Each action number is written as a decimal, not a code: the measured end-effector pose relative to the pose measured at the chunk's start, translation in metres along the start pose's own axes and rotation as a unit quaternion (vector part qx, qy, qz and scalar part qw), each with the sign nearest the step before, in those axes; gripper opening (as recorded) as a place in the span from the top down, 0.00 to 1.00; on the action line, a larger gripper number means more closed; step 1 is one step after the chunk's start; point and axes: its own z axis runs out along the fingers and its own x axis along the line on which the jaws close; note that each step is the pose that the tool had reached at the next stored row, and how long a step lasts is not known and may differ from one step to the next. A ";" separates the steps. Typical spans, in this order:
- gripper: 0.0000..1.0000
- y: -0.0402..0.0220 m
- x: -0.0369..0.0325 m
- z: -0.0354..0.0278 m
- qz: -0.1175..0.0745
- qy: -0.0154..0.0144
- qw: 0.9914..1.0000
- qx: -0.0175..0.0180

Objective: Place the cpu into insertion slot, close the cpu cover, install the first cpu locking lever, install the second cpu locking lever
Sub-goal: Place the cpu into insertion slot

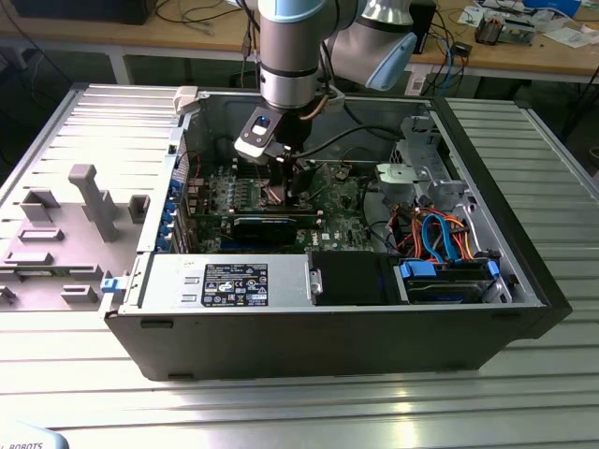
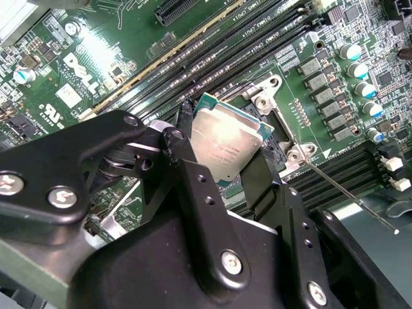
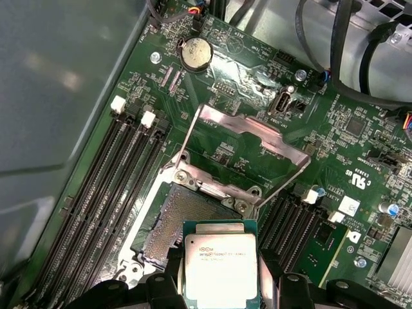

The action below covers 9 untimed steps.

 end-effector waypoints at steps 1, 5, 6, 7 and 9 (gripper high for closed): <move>0.46 0.0003 0.0003 0.0000 0.000 0.000 1.000 0.000; 0.46 0.0008 0.0004 -0.0032 0.000 0.001 1.000 0.000; 0.46 0.0008 0.0004 -0.0038 0.000 0.002 1.000 -0.001; 0.46 0.0008 0.0004 -0.0040 0.000 0.004 1.000 -0.002; 0.46 0.0009 0.0006 -0.0041 0.002 0.019 1.000 -0.009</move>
